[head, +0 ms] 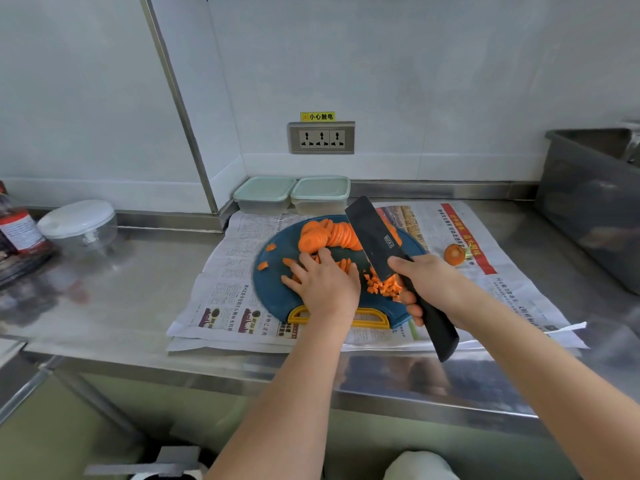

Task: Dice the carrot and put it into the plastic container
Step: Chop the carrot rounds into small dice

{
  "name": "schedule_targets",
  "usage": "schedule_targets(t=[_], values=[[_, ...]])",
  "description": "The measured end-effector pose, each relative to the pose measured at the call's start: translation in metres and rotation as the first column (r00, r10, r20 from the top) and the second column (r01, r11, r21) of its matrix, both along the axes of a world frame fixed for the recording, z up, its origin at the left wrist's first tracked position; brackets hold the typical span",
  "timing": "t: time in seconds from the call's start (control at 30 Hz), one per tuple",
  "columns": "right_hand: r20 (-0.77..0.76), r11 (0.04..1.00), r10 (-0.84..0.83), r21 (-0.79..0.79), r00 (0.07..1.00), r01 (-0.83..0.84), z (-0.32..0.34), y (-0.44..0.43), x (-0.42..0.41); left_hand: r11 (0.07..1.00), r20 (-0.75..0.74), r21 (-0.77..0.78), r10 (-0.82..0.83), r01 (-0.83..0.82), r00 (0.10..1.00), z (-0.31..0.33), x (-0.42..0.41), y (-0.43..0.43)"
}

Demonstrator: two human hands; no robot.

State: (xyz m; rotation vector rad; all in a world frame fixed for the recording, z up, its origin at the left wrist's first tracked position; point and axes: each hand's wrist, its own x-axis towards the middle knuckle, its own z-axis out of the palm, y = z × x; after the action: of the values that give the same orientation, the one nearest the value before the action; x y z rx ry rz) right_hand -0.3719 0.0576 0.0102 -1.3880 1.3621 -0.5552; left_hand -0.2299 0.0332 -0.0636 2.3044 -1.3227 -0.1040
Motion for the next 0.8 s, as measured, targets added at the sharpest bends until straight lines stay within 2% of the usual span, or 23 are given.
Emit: schedule_targets(t=[0.3,0.53,0.67,0.8], values=[[-0.032,1.000,0.005,0.009,0.999,-0.004,-0.003,0.004,0.001,0.982,0.157,-0.017,-0.184,0.189,0.970,-0.002,0.020,-0.001],[-0.041,1.000,-0.003,0.024,0.999,0.004,-0.005,0.009,-0.002,0.888,0.211,0.033,-0.454,0.458,0.866,0.001,0.071,0.003],[-0.063,1.000,-0.003,0.014,0.998,0.004,-0.008,0.009,-0.002,0.795,0.120,0.073,-0.607,0.603,0.786,0.004,0.103,0.005],[-0.070,1.000,0.006,0.014,0.998,-0.005,-0.008,0.009,0.005,0.797,0.040,0.043,-0.604,0.602,0.796,0.007,0.103,0.006]])
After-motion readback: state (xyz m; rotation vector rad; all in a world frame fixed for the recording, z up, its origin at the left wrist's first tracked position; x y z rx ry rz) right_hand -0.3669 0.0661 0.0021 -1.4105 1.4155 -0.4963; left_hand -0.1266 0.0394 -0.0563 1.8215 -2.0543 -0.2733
